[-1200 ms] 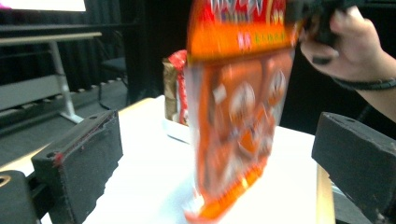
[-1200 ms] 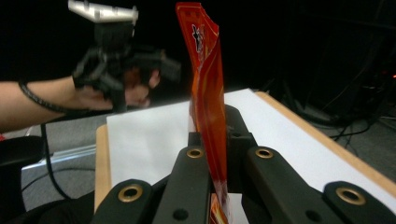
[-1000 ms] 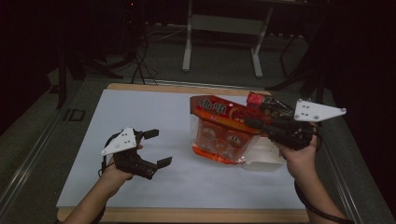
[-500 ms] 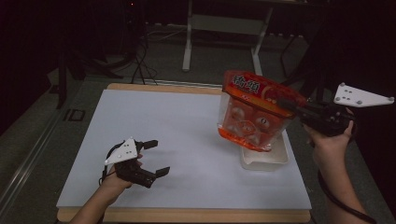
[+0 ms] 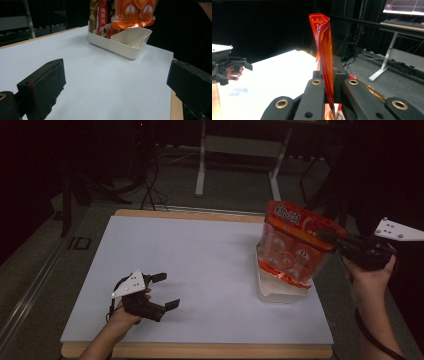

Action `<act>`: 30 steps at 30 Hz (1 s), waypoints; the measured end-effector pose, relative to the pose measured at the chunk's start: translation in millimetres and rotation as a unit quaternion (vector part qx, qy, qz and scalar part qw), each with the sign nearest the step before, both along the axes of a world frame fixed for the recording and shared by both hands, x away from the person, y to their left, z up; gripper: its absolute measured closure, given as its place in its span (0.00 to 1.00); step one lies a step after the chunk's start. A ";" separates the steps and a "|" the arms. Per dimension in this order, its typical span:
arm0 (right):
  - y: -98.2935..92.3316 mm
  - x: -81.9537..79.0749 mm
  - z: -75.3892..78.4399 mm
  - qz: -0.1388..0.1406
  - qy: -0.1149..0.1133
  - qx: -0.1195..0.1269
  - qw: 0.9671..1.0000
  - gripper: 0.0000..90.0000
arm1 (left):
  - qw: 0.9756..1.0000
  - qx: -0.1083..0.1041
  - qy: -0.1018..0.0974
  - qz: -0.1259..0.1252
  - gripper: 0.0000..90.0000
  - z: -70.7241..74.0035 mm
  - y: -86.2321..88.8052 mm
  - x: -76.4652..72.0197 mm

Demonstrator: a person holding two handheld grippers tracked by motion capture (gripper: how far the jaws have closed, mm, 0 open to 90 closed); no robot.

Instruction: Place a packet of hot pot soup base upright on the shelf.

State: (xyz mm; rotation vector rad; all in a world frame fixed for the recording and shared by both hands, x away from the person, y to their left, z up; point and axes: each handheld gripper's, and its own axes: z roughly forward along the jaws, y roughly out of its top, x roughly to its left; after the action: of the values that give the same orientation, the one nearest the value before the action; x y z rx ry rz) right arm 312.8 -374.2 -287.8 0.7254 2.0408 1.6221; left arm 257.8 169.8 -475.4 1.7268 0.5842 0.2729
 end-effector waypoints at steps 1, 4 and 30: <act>-1.0 1.2 -2.1 -0.001 0.003 0.001 1.000 1.00 | 1.000 0.001 0.001 0.000 0.03 -0.6 -0.4 -0.1; -2.5 4.2 -9.6 -0.005 0.008 -0.004 1.000 1.00 | 1.000 0.003 0.001 0.000 0.03 -2.2 -1.0 -0.4; -5.2 13.6 -60.5 0.004 0.059 -0.012 0.998 1.00 | 1.000 0.011 0.006 0.000 0.03 -9.4 -2.4 -0.8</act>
State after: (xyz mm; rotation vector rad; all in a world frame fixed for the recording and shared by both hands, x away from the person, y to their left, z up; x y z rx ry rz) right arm 326.4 -379.4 -348.3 0.8221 2.1448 1.5909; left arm 257.0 167.4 -484.8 1.7509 0.5922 0.2713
